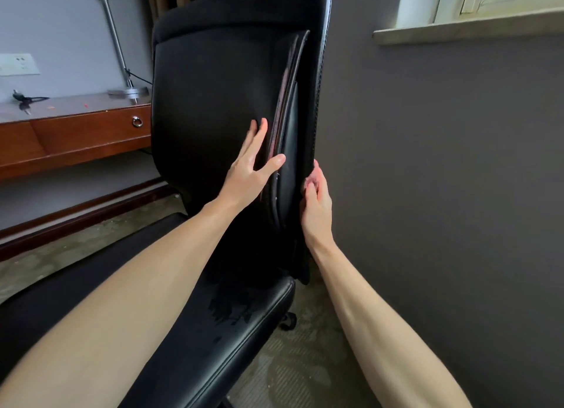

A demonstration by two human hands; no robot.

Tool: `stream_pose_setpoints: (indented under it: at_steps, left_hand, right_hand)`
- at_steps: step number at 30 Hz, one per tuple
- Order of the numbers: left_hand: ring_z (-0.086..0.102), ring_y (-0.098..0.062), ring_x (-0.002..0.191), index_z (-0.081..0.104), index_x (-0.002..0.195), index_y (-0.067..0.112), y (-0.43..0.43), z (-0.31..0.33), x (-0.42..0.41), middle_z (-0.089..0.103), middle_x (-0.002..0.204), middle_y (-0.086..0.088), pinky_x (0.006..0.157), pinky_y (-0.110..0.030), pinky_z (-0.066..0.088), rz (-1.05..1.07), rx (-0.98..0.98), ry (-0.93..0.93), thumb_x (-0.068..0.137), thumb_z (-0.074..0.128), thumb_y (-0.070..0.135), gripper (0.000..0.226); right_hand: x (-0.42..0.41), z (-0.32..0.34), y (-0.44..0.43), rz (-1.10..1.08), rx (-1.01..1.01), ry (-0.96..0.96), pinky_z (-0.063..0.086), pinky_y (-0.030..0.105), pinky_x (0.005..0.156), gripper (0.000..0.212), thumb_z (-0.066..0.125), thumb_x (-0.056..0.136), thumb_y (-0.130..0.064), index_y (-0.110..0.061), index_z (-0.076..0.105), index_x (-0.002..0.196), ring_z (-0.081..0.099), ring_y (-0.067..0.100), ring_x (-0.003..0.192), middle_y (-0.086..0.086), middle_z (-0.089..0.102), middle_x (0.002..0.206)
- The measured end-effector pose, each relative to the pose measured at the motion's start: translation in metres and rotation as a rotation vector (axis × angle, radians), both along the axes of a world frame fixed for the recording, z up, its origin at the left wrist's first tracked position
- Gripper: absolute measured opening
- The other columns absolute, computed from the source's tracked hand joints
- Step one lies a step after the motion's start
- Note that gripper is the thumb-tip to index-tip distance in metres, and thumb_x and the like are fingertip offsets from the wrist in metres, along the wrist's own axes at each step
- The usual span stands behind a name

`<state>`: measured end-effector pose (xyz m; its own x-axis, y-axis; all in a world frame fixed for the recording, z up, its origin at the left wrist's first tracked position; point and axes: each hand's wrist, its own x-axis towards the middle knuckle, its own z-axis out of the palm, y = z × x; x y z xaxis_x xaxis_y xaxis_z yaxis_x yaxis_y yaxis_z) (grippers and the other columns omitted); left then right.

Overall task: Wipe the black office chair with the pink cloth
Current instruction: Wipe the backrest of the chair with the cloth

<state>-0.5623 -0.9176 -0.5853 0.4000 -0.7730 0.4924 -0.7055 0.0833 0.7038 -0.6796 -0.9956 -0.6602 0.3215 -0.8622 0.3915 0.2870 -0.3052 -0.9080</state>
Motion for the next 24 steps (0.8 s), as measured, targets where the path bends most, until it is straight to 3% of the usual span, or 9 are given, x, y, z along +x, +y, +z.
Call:
stream_pose_setpoints:
  at_steps: [2,4,10,13,15,17,19,21,24]
  left_hand:
    - [0.006,-0.011,0.152,0.007,0.154,0.049,-0.003,-0.002,-0.001,-0.001,0.164,0.021,0.119,-0.052,0.013,-0.004,-0.017,0.007,0.097,0.051,0.053,0.072]
    - [0.004,-0.010,0.152,0.007,0.154,0.049,-0.006,-0.004,-0.004,-0.002,0.164,0.021,0.119,-0.053,0.013,-0.003,-0.032,0.013,0.097,0.051,0.052,0.072]
    - [0.014,-0.010,0.150,0.011,0.154,0.049,-0.003,-0.001,0.005,0.002,0.163,0.023,0.116,-0.043,0.021,0.037,-0.024,-0.021,0.098,0.049,0.051,0.067]
    - [0.015,-0.007,0.149,0.019,0.153,0.048,-0.004,-0.001,0.008,0.009,0.163,0.022,0.116,-0.040,0.022,0.044,-0.053,-0.046,0.095,0.048,0.054,0.065]
    - [0.017,-0.007,0.149,0.027,0.151,0.048,-0.003,0.003,0.019,0.018,0.162,0.019,0.119,-0.041,0.023,0.031,-0.067,-0.068,0.093,0.046,0.057,0.061]
    - [0.028,-0.010,0.144,0.040,0.145,0.048,-0.001,0.013,0.035,0.030,0.155,0.017,0.117,-0.047,0.029,0.035,-0.076,-0.113,0.092,0.042,0.060,0.054]
    - [0.033,-0.011,0.141,0.048,0.139,0.048,-0.002,0.031,0.051,0.034,0.151,0.014,0.115,-0.053,0.031,0.060,-0.109,-0.171,0.093,0.038,0.061,0.049]
    - [0.018,-0.013,0.148,0.041,0.143,0.050,-0.008,0.053,0.063,0.018,0.161,0.013,0.119,-0.056,0.021,0.074,-0.086,-0.204,0.099,0.038,0.054,0.045]
    - [-0.014,-0.013,0.151,0.018,0.151,0.054,-0.023,0.076,0.073,-0.013,0.164,0.015,0.119,-0.059,0.003,0.057,0.073,-0.254,0.104,0.035,0.048,0.049]
  right_hand:
    - [-0.006,-0.027,0.006,-0.007,0.017,0.071,0.026,0.030,0.119,0.044,0.034,0.107,-0.028,-0.030,0.034,0.151,0.038,-0.012,0.131,-0.018,0.042,0.149]
    - [-0.008,-0.044,0.004,0.016,0.062,0.090,0.027,0.035,0.120,0.044,0.034,0.107,-0.029,-0.028,0.035,0.151,0.039,-0.003,0.135,-0.014,0.044,0.149]
    - [0.008,0.004,-0.015,0.024,-0.008,0.056,0.031,0.039,0.118,0.042,0.036,0.103,-0.031,-0.025,0.046,0.144,0.045,0.006,0.135,-0.010,0.053,0.143]
    - [0.014,0.072,-0.026,0.009,-0.117,-0.021,0.029,0.036,0.119,0.026,0.035,0.103,-0.020,-0.013,0.060,0.107,0.048,0.009,0.131,-0.006,0.058,0.128]
    - [0.018,0.126,-0.031,-0.045,-0.179,-0.051,0.037,0.039,0.112,0.026,0.034,0.103,-0.013,-0.002,0.055,0.094,0.058,0.015,0.107,0.010,0.062,0.103]
    - [0.025,0.165,-0.041,-0.084,-0.219,-0.073,0.041,0.039,0.104,0.026,0.034,0.102,-0.010,0.007,0.052,0.107,0.054,0.026,0.104,0.021,0.060,0.109]
    - [0.032,0.179,-0.048,-0.104,-0.229,-0.092,0.043,0.033,0.102,0.029,0.036,0.102,-0.011,0.005,0.055,0.116,0.056,0.026,0.108,0.017,0.062,0.113]
    - [0.036,0.171,-0.050,-0.126,-0.229,-0.074,0.039,0.024,0.107,0.035,0.039,0.103,-0.017,-0.008,0.057,0.132,0.056,0.013,0.121,0.003,0.064,0.126]
    - [0.036,0.133,-0.042,-0.121,-0.200,-0.041,0.031,0.020,0.113,0.040,0.040,0.105,-0.020,-0.016,0.046,0.144,0.042,0.003,0.135,-0.007,0.049,0.147]
